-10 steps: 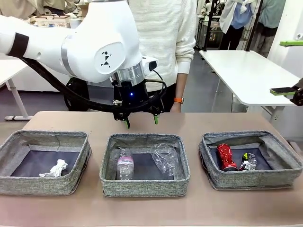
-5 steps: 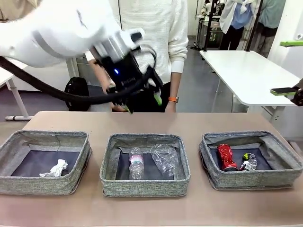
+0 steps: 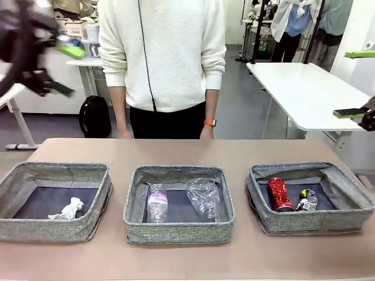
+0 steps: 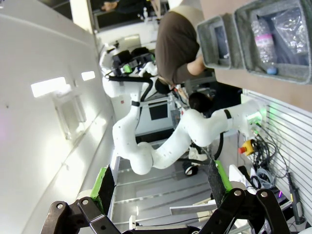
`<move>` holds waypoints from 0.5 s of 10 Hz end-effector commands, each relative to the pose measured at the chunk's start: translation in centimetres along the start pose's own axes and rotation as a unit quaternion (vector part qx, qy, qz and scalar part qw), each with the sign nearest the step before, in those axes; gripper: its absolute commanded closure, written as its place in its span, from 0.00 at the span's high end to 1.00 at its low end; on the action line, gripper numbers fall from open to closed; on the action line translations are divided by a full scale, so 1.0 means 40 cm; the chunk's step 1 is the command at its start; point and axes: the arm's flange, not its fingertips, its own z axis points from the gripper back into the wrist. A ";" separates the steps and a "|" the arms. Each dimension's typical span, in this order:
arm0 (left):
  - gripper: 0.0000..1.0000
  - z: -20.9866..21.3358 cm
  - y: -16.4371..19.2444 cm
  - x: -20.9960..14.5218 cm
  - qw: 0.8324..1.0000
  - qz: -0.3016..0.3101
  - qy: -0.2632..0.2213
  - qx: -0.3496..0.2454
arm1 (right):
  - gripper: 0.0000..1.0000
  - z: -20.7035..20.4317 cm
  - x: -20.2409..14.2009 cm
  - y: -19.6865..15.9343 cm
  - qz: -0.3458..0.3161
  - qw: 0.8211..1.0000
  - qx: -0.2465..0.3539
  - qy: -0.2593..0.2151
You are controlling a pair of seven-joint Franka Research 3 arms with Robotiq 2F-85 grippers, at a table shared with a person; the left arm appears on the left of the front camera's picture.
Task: Sort the waste into the appropriate baskets.
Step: Place the picked waste into the Fabric basket indicated by the person.
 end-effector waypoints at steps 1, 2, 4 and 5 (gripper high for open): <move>1.00 0.089 0.130 -0.040 0.995 0.049 -0.050 -0.069 | 1.00 -0.003 0.001 0.013 0.007 1.000 0.011 0.002; 1.00 0.150 0.182 -0.095 0.988 0.088 -0.091 -0.084 | 1.00 -0.003 0.001 0.013 0.007 1.000 0.011 0.002; 1.00 0.183 0.251 -0.170 0.975 0.169 -0.071 -0.130 | 1.00 -0.003 0.001 0.013 0.007 1.000 0.011 0.002; 1.00 0.201 0.230 -0.119 0.988 0.100 -0.084 -0.077 | 1.00 -0.003 0.001 0.013 0.007 1.000 0.011 0.002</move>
